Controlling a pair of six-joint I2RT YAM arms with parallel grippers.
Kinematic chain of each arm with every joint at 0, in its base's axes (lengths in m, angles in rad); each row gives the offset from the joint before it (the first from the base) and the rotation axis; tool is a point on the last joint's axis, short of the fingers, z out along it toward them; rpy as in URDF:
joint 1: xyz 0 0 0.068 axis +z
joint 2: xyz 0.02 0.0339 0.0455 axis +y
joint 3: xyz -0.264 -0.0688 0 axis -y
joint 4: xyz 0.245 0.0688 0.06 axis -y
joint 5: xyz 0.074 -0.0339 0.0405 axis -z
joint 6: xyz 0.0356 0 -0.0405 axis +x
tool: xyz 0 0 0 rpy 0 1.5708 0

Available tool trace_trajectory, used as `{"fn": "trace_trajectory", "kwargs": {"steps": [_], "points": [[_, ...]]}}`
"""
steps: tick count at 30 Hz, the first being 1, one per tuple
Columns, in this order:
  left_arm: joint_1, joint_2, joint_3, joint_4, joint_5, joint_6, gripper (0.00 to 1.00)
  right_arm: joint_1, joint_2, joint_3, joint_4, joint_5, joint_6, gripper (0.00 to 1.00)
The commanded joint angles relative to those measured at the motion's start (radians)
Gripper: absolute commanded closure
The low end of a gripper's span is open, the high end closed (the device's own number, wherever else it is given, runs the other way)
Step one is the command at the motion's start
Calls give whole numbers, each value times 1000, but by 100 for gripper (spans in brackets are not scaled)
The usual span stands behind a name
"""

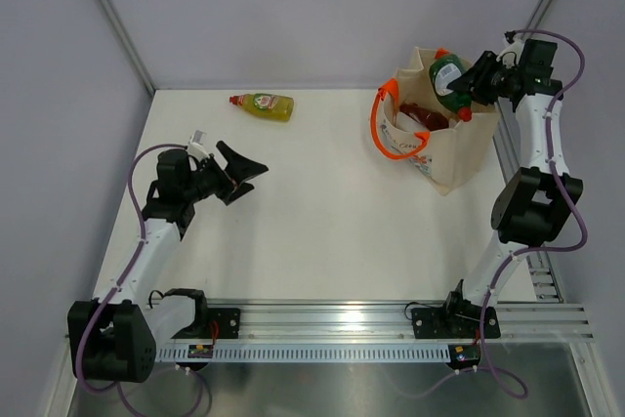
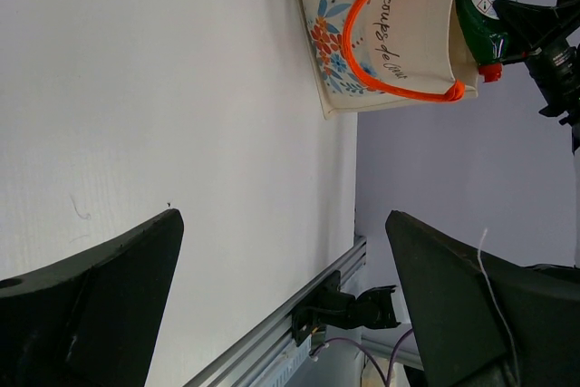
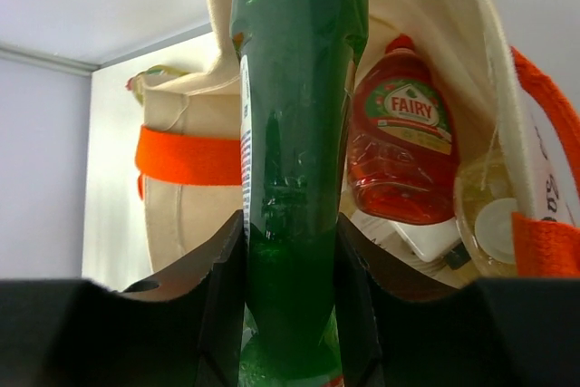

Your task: Place the personal care products into the canvas bag

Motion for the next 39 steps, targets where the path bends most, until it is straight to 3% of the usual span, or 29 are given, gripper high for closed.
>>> {"fn": "trace_trajectory", "kwargs": {"steps": [1, 4, 5, 9, 15, 16, 17, 19, 21, 22, 28, 32, 39], "points": [[-7, 21, 54, 47, 5, 5, 1, 59, -20, 79, 29, 111, -9, 100], [-8, 63, 105, -12, -11, 28, 1, 102, -3, 97, 21, 174, 3, 96], [-16, 92, 125, -38, -37, 35, 1, 114, 3, 105, 13, 223, 6, 82], [-39, 173, 224, -182, -155, 46, 1, 140, 34, 148, -8, 262, 18, 71], [-102, 303, 330, -235, -415, -93, 1, 143, 37, 165, -36, 297, -34, 48], [-117, 349, 346, -236, -469, -107, 1, 143, 23, 164, -39, 302, -47, 35], [-125, 374, 382, -238, -495, -118, 1, 143, 16, 160, -39, 310, -72, 32], [-138, 449, 425, -241, -576, -159, 1, 143, -10, 156, -42, 314, -115, 12], [-140, 500, 490, -238, -620, -194, 1, 142, -41, 147, -41, 308, -147, 7], [-140, 546, 507, -232, -661, -210, 1, 142, -52, 141, -41, 302, -167, 1], [-140, 719, 664, -111, -857, -253, 1, 116, -168, 33, -30, 83, -378, 0], [-137, 872, 799, -43, -878, -296, 2, 113, -266, -105, 24, -61, -454, 0], [-140, 1169, 1114, -91, -876, -369, 3, 113, -317, -244, 2, -174, -520, 0]]}}
